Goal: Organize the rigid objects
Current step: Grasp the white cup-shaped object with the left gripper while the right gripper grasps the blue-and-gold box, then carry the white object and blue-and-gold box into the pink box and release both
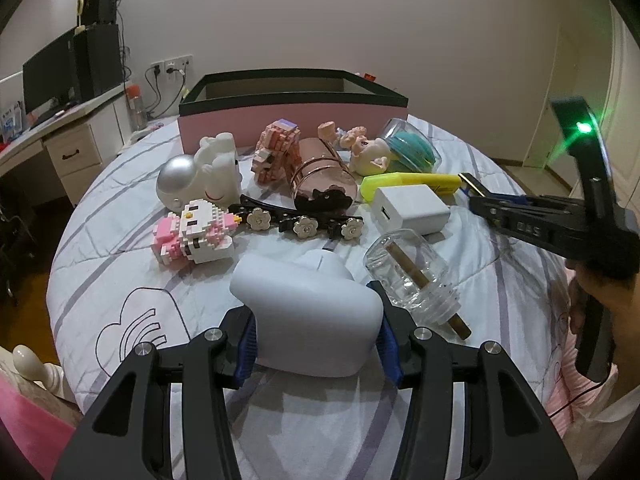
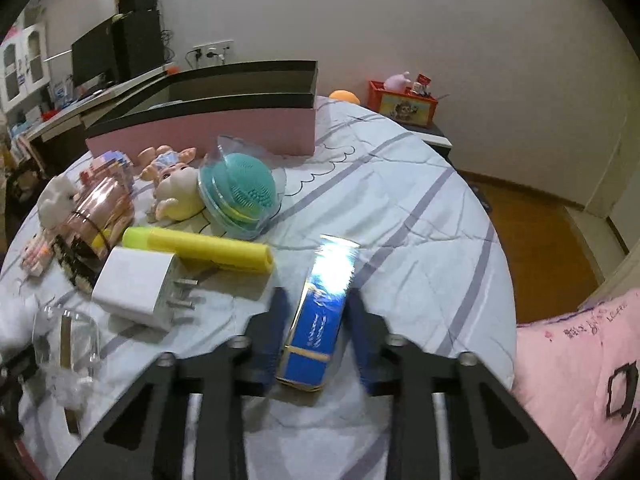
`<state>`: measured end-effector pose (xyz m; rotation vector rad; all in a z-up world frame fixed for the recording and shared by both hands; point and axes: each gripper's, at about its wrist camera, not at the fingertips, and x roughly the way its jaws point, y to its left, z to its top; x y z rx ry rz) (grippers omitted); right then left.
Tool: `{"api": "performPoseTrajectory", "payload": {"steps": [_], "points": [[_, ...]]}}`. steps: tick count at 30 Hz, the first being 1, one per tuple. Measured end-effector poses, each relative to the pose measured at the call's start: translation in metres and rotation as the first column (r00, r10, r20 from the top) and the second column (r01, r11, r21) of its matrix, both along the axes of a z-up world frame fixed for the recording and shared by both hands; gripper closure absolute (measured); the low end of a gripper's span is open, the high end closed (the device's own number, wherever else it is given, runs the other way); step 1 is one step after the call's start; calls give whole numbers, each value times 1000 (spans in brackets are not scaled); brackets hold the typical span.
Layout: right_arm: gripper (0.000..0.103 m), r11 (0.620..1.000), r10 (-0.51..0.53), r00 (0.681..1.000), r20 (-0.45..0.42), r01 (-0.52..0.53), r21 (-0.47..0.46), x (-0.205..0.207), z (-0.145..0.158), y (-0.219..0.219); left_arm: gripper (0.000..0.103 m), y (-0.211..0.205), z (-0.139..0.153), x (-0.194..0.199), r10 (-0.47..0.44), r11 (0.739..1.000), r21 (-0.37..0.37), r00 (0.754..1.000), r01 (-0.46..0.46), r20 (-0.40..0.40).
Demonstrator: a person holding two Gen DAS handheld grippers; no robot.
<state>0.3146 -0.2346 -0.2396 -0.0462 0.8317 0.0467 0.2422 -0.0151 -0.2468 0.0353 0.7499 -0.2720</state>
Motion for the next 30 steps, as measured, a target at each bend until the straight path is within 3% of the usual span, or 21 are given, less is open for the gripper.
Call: {"api": "performPoseTrajectory", "payload": {"steps": [9, 20, 30], "points": [[83, 990, 39, 999, 22, -42, 135, -27, 4, -15, 55, 1, 2, 2, 3, 1000, -6, 1000, -3, 5], [83, 981, 90, 993, 78, -102, 165, -37, 25, 2, 56, -1, 28, 7, -14, 1000, -26, 999, 15, 47], [82, 942, 233, 960, 153, -261, 209, -20, 62, 45, 56, -4, 73, 36, -18, 1000, -6, 990, 19, 141]]}}
